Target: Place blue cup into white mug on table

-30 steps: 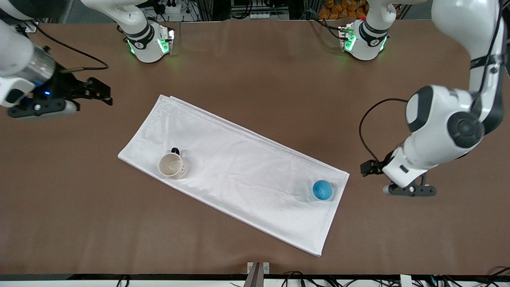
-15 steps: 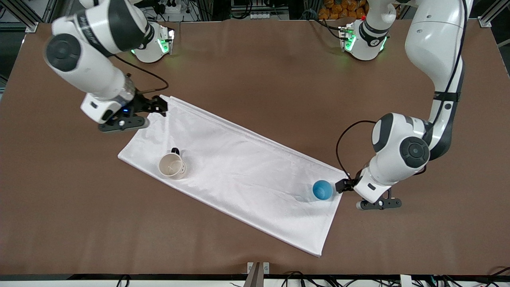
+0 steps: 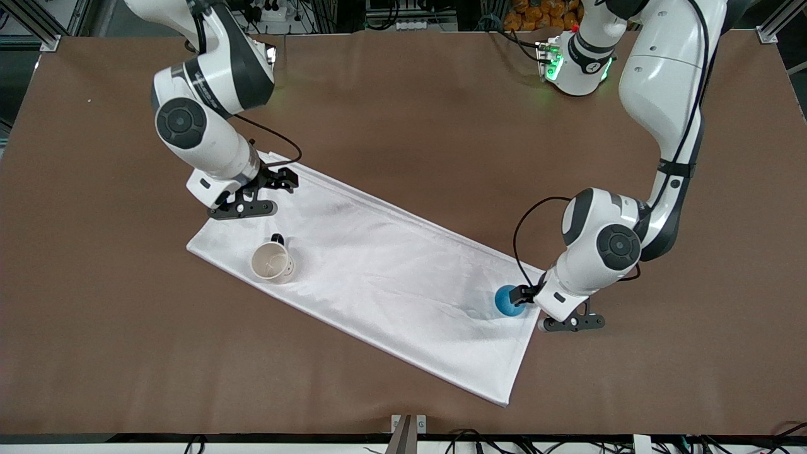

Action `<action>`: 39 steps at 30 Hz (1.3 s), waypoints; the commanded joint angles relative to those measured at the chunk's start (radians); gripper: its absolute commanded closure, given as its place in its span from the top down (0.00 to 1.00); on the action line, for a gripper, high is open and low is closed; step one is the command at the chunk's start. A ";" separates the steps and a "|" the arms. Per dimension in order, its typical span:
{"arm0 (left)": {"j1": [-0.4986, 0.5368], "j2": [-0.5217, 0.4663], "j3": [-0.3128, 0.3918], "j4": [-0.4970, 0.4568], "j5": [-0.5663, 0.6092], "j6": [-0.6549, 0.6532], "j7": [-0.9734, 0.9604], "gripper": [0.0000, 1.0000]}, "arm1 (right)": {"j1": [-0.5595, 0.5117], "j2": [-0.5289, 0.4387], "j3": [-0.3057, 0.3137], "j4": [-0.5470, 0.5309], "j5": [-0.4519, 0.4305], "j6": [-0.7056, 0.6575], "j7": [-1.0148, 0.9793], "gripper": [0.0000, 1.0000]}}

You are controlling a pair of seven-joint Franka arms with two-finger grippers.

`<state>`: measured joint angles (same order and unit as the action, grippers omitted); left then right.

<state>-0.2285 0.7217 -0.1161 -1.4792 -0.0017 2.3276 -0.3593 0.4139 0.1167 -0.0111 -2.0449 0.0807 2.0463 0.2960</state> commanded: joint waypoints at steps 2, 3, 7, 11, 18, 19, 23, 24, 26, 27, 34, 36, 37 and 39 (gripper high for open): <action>-0.015 0.051 0.003 0.027 0.005 0.050 -0.036 1.00 | -0.015 0.003 0.000 -0.093 0.001 0.110 0.015 1.00; -0.017 0.057 0.003 0.027 0.003 0.055 -0.049 0.98 | -0.020 0.006 0.000 -0.101 0.001 0.129 0.015 1.00; -0.020 0.062 0.003 0.022 0.002 0.055 -0.131 0.33 | -0.024 0.053 0.000 -0.123 0.001 0.216 0.015 1.00; -0.020 0.061 0.003 0.022 0.003 0.055 -0.164 0.00 | -0.044 0.106 0.000 -0.129 0.001 0.290 0.015 1.00; -0.014 0.048 0.004 0.022 0.014 0.053 -0.158 0.00 | -0.046 0.167 0.007 -0.129 -0.001 0.359 0.015 1.00; -0.012 0.045 0.006 0.022 0.014 0.053 -0.159 0.00 | -0.049 0.175 0.007 -0.127 -0.002 0.368 0.014 0.99; -0.006 0.030 0.012 0.022 0.016 0.047 -0.158 0.00 | -0.063 0.210 0.007 -0.123 -0.035 0.409 0.015 0.94; -0.005 0.025 0.013 0.022 0.016 0.046 -0.158 0.00 | -0.066 0.219 0.007 -0.121 -0.044 0.423 0.015 0.91; -0.003 0.018 0.016 0.020 0.016 0.042 -0.158 0.00 | -0.076 0.238 0.007 -0.118 -0.049 0.440 0.015 0.86; -0.002 0.015 0.016 0.020 0.017 0.038 -0.158 0.00 | -0.081 0.245 0.007 -0.112 -0.049 0.443 0.015 0.83; 0.000 -0.038 0.038 0.020 0.040 -0.030 -0.155 0.00 | -0.093 0.261 0.008 -0.084 -0.042 0.439 0.020 0.61; 0.001 -0.047 0.038 0.020 0.040 -0.043 -0.153 0.00 | -0.095 0.262 0.008 -0.078 -0.038 0.437 0.026 0.54; 0.003 -0.050 0.039 0.020 0.042 -0.051 -0.151 0.00 | -0.096 0.267 0.008 -0.071 -0.036 0.433 0.035 0.50; 0.006 -0.057 0.039 0.020 0.042 -0.059 -0.147 0.00 | -0.096 0.270 0.008 -0.063 -0.036 0.431 0.054 0.41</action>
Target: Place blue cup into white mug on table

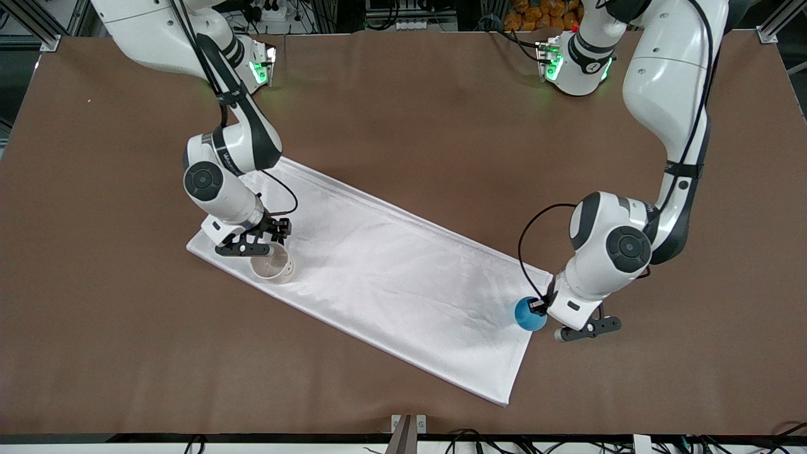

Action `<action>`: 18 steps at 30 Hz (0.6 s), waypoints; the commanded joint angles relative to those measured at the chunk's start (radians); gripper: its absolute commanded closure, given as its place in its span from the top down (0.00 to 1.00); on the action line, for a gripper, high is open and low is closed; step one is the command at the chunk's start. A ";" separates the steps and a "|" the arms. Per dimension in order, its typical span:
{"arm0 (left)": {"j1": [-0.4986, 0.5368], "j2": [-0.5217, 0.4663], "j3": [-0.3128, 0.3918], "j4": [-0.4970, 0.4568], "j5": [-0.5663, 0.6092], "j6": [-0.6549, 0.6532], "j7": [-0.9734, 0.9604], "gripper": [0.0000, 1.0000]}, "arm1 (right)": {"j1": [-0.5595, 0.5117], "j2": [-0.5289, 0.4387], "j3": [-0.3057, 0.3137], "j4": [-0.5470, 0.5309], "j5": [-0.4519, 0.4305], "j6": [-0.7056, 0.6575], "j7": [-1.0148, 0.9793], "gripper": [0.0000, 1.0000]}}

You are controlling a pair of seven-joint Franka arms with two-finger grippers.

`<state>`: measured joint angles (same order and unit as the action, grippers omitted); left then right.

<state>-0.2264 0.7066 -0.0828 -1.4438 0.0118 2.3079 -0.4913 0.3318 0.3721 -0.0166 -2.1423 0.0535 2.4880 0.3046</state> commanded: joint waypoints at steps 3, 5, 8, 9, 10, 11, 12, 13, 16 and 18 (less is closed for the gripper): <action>0.013 -0.050 0.006 -0.017 0.033 -0.051 -0.013 0.00 | -0.010 0.016 0.015 0.045 -0.010 -0.012 0.074 0.26; 0.016 -0.058 0.006 -0.018 0.039 -0.067 -0.010 0.00 | -0.010 0.019 0.021 0.051 -0.009 -0.011 0.077 0.17; 0.035 -0.075 0.005 -0.018 0.040 -0.096 0.025 0.00 | -0.011 0.021 0.027 0.055 -0.010 -0.012 0.076 0.05; 0.041 -0.079 0.005 -0.020 0.040 -0.103 0.037 0.00 | -0.011 0.021 0.029 0.056 -0.011 -0.012 0.076 0.00; 0.045 -0.087 0.005 -0.021 0.040 -0.113 0.051 0.00 | -0.011 0.019 0.029 0.056 -0.011 -0.012 0.076 0.00; 0.050 -0.096 0.005 -0.026 0.040 -0.123 0.068 0.00 | -0.011 0.019 0.030 0.058 -0.011 -0.012 0.076 0.00; 0.056 -0.104 0.005 -0.032 0.040 -0.133 0.083 0.00 | -0.013 0.019 0.032 0.058 -0.011 -0.012 0.076 0.00; 0.064 -0.111 0.005 -0.038 0.040 -0.140 0.103 0.00 | -0.013 0.017 0.035 0.058 -0.011 -0.012 0.076 0.00; 0.076 -0.144 0.003 -0.076 0.040 -0.156 0.149 0.00 | -0.011 0.005 0.047 0.059 -0.011 -0.017 0.079 0.00; 0.079 -0.167 0.003 -0.113 0.040 -0.157 0.161 0.00 | -0.010 -0.009 0.067 0.067 -0.011 -0.029 0.091 0.00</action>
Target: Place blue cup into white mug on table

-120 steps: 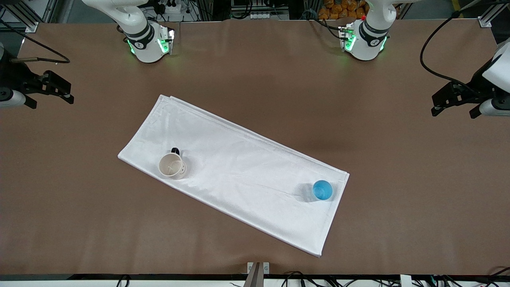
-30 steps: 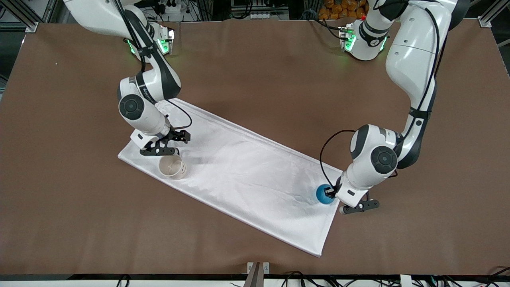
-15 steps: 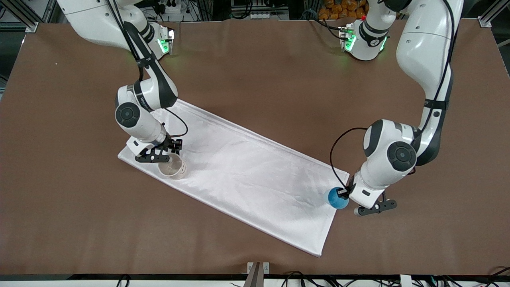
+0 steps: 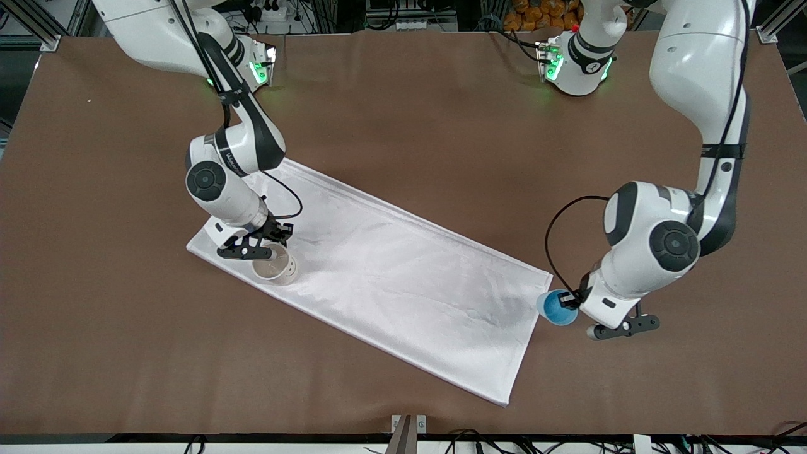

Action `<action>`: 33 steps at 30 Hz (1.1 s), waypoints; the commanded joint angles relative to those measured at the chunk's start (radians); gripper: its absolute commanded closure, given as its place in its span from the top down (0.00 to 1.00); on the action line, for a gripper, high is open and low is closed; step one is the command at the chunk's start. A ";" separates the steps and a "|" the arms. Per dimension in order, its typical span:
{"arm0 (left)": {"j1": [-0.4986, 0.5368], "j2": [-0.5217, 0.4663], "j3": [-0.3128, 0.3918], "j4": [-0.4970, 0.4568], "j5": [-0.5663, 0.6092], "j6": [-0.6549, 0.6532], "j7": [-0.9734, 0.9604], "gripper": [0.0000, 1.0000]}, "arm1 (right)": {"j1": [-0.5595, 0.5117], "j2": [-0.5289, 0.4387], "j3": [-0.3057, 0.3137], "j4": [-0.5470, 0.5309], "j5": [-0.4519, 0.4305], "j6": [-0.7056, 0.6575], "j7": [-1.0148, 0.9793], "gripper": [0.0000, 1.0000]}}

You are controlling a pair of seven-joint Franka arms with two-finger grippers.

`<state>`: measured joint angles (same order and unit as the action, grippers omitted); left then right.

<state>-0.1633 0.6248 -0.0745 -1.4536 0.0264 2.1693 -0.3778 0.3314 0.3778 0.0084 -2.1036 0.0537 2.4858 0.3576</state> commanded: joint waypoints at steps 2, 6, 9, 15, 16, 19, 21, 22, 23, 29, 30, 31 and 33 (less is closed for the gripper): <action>0.016 -0.112 -0.005 -0.140 0.026 -0.019 0.054 0.00 | -0.003 -0.019 0.065 0.054 -0.011 -0.062 0.066 0.00; 0.016 -0.160 -0.005 -0.206 0.026 -0.017 0.059 0.00 | 0.032 -0.022 0.119 0.135 -0.018 -0.166 0.162 0.00; 0.016 -0.191 -0.005 -0.246 0.026 -0.016 0.060 0.00 | 0.083 -0.022 0.136 0.195 -0.018 -0.220 0.231 0.00; 0.021 -0.258 -0.004 -0.359 0.026 0.027 0.080 0.00 | 0.234 0.000 0.142 0.266 -0.023 -0.255 0.375 0.00; 0.030 -0.270 -0.005 -0.379 0.026 0.036 0.085 0.00 | 0.256 0.006 0.140 0.272 -0.024 -0.254 0.394 0.00; 0.053 -0.310 -0.011 -0.441 0.027 0.070 0.111 0.00 | 0.322 0.022 0.140 0.295 -0.026 -0.251 0.435 0.00; 0.056 -0.336 -0.011 -0.481 0.026 0.087 0.134 0.00 | 0.372 0.044 0.140 0.318 -0.031 -0.252 0.472 0.00; 0.059 -0.345 -0.011 -0.494 0.026 0.092 0.138 0.00 | 0.395 0.059 0.140 0.336 -0.035 -0.254 0.500 0.00; 0.062 -0.356 -0.011 -0.507 0.026 0.093 0.140 0.00 | 0.414 0.076 0.140 0.358 -0.043 -0.255 0.527 0.00; 0.064 -0.422 -0.016 -0.580 0.026 0.095 0.139 0.00 | 0.518 0.176 0.142 0.454 -0.155 -0.262 0.647 0.00; 0.064 -0.434 -0.016 -0.593 0.026 0.096 0.139 0.00 | 0.529 0.190 0.142 0.464 -0.164 -0.260 0.652 0.00; 0.064 -0.444 -0.016 -0.603 0.026 0.096 0.139 0.00 | 0.535 0.203 0.142 0.473 -0.170 -0.260 0.655 0.00; 0.064 -0.454 -0.016 -0.620 0.026 0.098 0.139 0.00 | 0.554 0.225 0.142 0.496 -0.172 -0.262 0.661 0.00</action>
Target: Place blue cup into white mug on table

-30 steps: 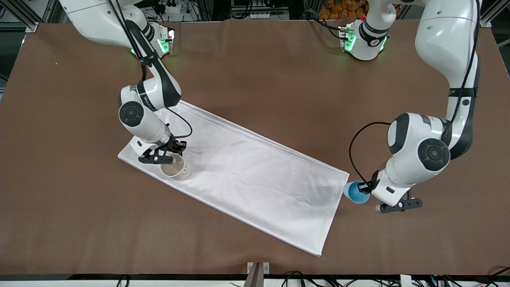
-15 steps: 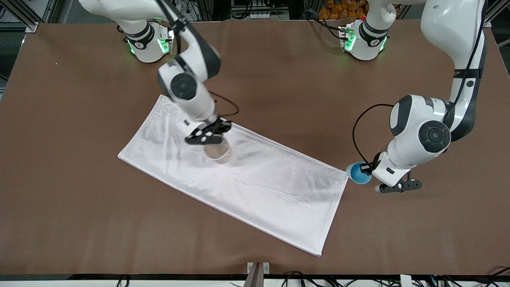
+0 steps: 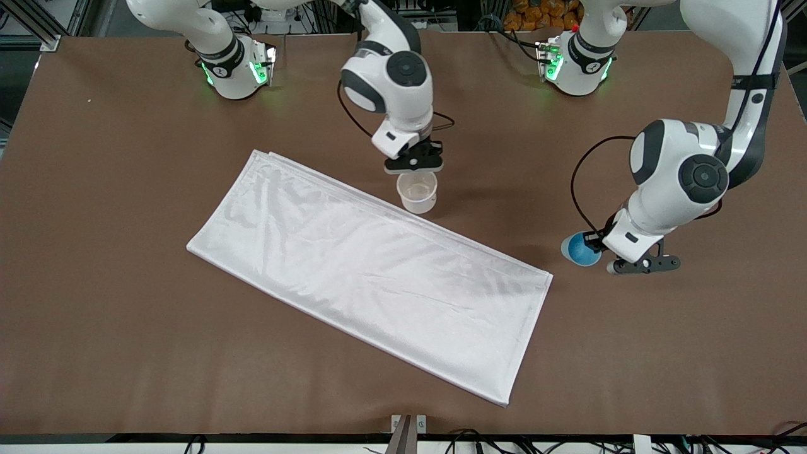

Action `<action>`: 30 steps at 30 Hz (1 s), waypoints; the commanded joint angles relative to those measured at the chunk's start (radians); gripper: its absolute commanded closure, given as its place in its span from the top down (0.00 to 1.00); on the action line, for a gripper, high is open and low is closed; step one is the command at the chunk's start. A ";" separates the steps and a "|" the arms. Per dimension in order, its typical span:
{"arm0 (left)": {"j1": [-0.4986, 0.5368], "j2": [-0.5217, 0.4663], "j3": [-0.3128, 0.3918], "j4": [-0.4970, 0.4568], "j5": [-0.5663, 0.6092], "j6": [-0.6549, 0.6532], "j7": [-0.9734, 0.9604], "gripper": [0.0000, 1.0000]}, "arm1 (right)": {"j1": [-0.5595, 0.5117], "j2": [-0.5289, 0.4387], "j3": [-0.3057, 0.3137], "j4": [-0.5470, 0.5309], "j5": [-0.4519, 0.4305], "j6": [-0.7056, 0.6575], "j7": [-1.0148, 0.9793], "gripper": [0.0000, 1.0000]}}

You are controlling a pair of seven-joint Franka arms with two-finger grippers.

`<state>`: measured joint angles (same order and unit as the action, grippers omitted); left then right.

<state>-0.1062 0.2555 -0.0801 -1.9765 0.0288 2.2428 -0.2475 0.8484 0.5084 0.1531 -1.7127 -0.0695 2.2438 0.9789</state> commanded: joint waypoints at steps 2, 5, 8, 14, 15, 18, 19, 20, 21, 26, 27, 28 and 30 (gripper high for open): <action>0.007 -0.097 -0.010 -0.111 0.022 0.024 0.005 0.00 | 0.050 0.111 -0.003 0.120 -0.052 -0.020 0.052 0.00; 0.005 -0.113 -0.012 -0.148 0.019 0.027 -0.006 0.00 | 0.075 0.137 -0.004 0.125 -0.058 -0.018 0.060 0.00; 0.007 -0.136 -0.012 -0.191 0.011 0.058 -0.007 0.00 | 0.083 0.159 -0.003 0.142 -0.062 -0.020 0.069 0.00; 0.005 -0.171 -0.013 -0.226 0.008 0.067 -0.010 0.00 | 0.084 0.163 -0.003 0.148 -0.053 -0.018 0.128 0.29; 0.005 -0.174 -0.013 -0.226 0.006 0.067 -0.012 0.00 | 0.084 0.163 -0.003 0.148 -0.050 -0.018 0.145 0.61; 0.005 -0.180 -0.021 -0.229 0.006 0.066 -0.021 0.00 | 0.090 0.156 -0.003 0.148 -0.053 -0.018 0.161 1.00; 0.005 -0.180 -0.021 -0.231 0.006 0.067 -0.025 0.00 | 0.092 0.150 -0.001 0.150 -0.052 -0.021 0.161 1.00; 0.005 -0.180 -0.023 -0.232 0.006 0.067 -0.027 0.00 | 0.092 0.139 -0.001 0.150 -0.050 -0.023 0.161 1.00; 0.005 -0.180 -0.023 -0.234 0.006 0.067 -0.027 0.00 | 0.092 0.124 -0.001 0.148 -0.049 -0.030 0.161 1.00; 0.005 -0.183 -0.044 -0.236 -0.009 0.066 -0.041 0.00 | 0.077 0.052 0.011 0.150 -0.046 -0.130 0.153 1.00; 0.005 -0.183 -0.047 -0.234 -0.012 0.066 -0.048 0.00 | 0.069 0.033 0.017 0.148 -0.044 -0.141 0.153 1.00; 0.003 -0.183 -0.056 -0.236 -0.013 0.063 -0.061 0.00 | 0.058 0.012 0.025 0.146 -0.042 -0.151 0.153 1.00; 0.005 -0.188 -0.084 -0.243 -0.013 0.060 -0.110 0.00 | 0.028 -0.030 0.046 0.145 -0.042 -0.188 0.152 1.00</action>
<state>-0.1065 0.1029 -0.1173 -2.1833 0.0271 2.2952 -0.2799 0.9291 0.5964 0.1556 -1.5443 -0.1017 2.1388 1.1108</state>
